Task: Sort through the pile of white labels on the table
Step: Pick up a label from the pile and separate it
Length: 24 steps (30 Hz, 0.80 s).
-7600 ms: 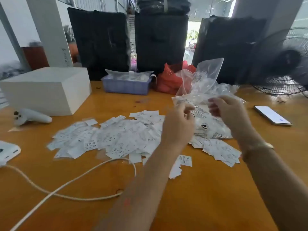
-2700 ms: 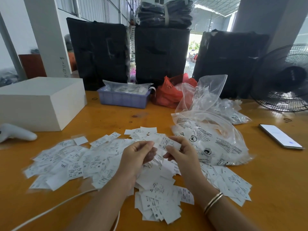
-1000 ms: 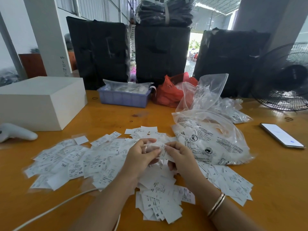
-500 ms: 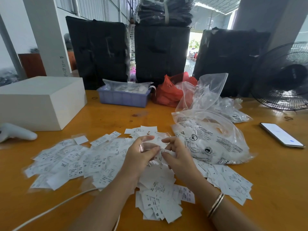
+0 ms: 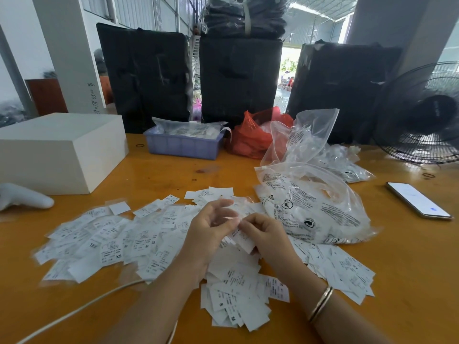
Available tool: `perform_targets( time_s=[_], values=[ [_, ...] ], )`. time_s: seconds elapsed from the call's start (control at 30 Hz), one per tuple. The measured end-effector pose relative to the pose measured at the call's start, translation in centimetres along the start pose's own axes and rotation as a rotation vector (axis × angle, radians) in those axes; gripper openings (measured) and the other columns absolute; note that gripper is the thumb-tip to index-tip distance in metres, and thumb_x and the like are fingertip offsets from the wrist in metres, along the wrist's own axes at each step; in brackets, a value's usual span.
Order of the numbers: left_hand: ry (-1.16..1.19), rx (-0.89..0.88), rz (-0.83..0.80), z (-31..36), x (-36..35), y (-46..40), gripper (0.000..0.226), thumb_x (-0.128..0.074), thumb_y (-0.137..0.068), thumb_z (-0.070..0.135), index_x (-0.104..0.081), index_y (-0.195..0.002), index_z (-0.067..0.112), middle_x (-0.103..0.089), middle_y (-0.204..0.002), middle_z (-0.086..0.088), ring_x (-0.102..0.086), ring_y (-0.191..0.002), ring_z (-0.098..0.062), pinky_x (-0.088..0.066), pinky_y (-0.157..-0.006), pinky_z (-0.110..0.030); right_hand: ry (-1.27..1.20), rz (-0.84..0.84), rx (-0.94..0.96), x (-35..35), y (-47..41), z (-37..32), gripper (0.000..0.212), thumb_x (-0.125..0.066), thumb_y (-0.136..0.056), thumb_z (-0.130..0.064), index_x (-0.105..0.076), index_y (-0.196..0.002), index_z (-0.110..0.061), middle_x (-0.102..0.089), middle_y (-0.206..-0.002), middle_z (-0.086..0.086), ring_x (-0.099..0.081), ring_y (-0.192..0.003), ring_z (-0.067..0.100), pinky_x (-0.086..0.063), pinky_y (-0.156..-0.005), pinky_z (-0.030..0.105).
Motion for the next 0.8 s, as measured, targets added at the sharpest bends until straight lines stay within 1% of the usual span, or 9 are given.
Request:
perform_targets(
  time_s=[0.07,0.13,0.27,0.33,0.43,0.6,0.67,0.73,0.8],
  values=[
    [0.010,0.032,-0.023,-0.4,-0.1,0.0,0.026,-0.069,-0.085,0.017,-0.064,-0.104,0.035,-0.070,-0.089,0.015,-0.068,-0.085,-0.003,-0.052,-0.071,-0.018,-0.019,0.033,-0.004,0.4,-0.1,0.1,0.018,-0.064,-0.088,-0.027,-0.065,-0.076,-0.013,-0.054,-0.059,0.002,-0.047,-0.048,0.009,-0.042,-0.042,0.020],
    [0.049,0.073,-0.040,-0.8,-0.3,0.0,0.021,-0.067,-0.087,0.016,-0.066,-0.104,0.029,-0.072,-0.086,0.010,-0.069,-0.082,-0.006,-0.052,-0.068,-0.016,-0.039,0.070,-0.013,0.9,-0.2,0.2,0.023,-0.066,-0.086,-0.030,-0.063,-0.076,-0.010,-0.051,-0.057,0.003,-0.045,-0.048,0.012,-0.041,-0.041,0.022],
    [0.060,0.102,-0.046,-1.1,-0.5,0.1,0.021,-0.067,-0.087,0.016,-0.067,-0.106,0.025,-0.073,-0.084,0.004,-0.070,-0.076,-0.007,-0.051,-0.063,-0.013,0.013,0.074,-0.010,0.9,-0.2,0.1,0.020,-0.063,-0.088,-0.033,-0.060,-0.079,-0.016,-0.051,-0.057,-0.001,-0.047,-0.050,0.015,-0.039,-0.042,0.024],
    [0.085,0.104,-0.011,-1.1,-0.2,0.0,0.021,-0.068,-0.086,0.016,-0.067,-0.105,0.026,-0.073,-0.084,0.005,-0.070,-0.077,-0.009,-0.051,-0.064,-0.014,-0.045,0.049,-0.026,0.7,-0.1,0.3,0.017,-0.059,-0.091,-0.030,-0.059,-0.082,-0.017,-0.052,-0.060,0.000,-0.049,-0.050,0.013,-0.038,-0.042,0.021],
    [0.130,0.103,0.049,-1.0,0.5,-0.1,0.022,-0.069,-0.084,0.013,-0.067,-0.102,0.027,-0.073,-0.081,0.006,-0.069,-0.074,-0.006,-0.051,-0.063,-0.013,-0.106,0.025,-0.065,0.9,0.0,0.5,0.017,-0.058,-0.092,-0.023,-0.058,-0.079,-0.012,-0.054,-0.059,0.003,-0.050,-0.044,0.005,-0.039,-0.042,0.018],
    [0.101,0.172,0.010,-1.5,0.0,0.1,0.019,-0.071,-0.083,0.015,-0.067,-0.090,0.032,-0.075,-0.083,0.004,-0.072,-0.077,-0.011,-0.053,-0.061,-0.016,-0.077,0.054,-0.011,1.1,0.0,0.1,0.021,-0.059,-0.092,-0.023,-0.057,-0.078,-0.006,-0.055,-0.054,0.002,-0.047,-0.045,0.010,-0.038,-0.044,0.018],
    [0.102,0.182,0.006,-1.4,0.1,0.0,0.016,-0.070,-0.084,0.016,-0.069,-0.094,0.028,-0.075,-0.085,0.000,-0.072,-0.077,-0.013,-0.053,-0.062,-0.018,-0.079,0.054,0.002,1.2,0.0,0.0,0.020,-0.059,-0.092,-0.021,-0.056,-0.076,-0.008,-0.055,-0.053,0.001,-0.047,-0.044,0.010,-0.038,-0.043,0.018],
    [0.113,0.197,-0.015,-1.3,0.0,0.0,0.010,-0.066,-0.087,0.023,-0.072,-0.095,0.025,-0.074,-0.086,-0.002,-0.071,-0.075,-0.012,-0.052,-0.061,-0.019,-0.048,0.046,0.008,1.3,-0.1,-0.1,0.019,-0.058,-0.092,-0.018,-0.056,-0.076,-0.009,-0.055,-0.052,0.000,-0.047,-0.044,0.010,-0.039,-0.043,0.018],
    [0.126,0.215,-0.031,-1.2,-0.1,0.1,0.010,-0.065,-0.087,0.029,-0.074,-0.087,0.026,-0.074,-0.083,-0.002,-0.070,-0.071,-0.009,-0.052,-0.059,-0.020,0.016,0.040,0.020,1.4,-0.1,-0.2,0.017,-0.058,-0.092,-0.017,-0.057,-0.077,-0.010,-0.056,-0.052,-0.003,-0.048,-0.045,0.009,-0.040,-0.043,0.018]
  ],
)
Point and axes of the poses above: each hand's wrist, its own y-axis away from the middle knuckle, its own x-axis out of the back of the hand, z = x × y, the point moved 9 cm from there along -y, towards the middle knuckle
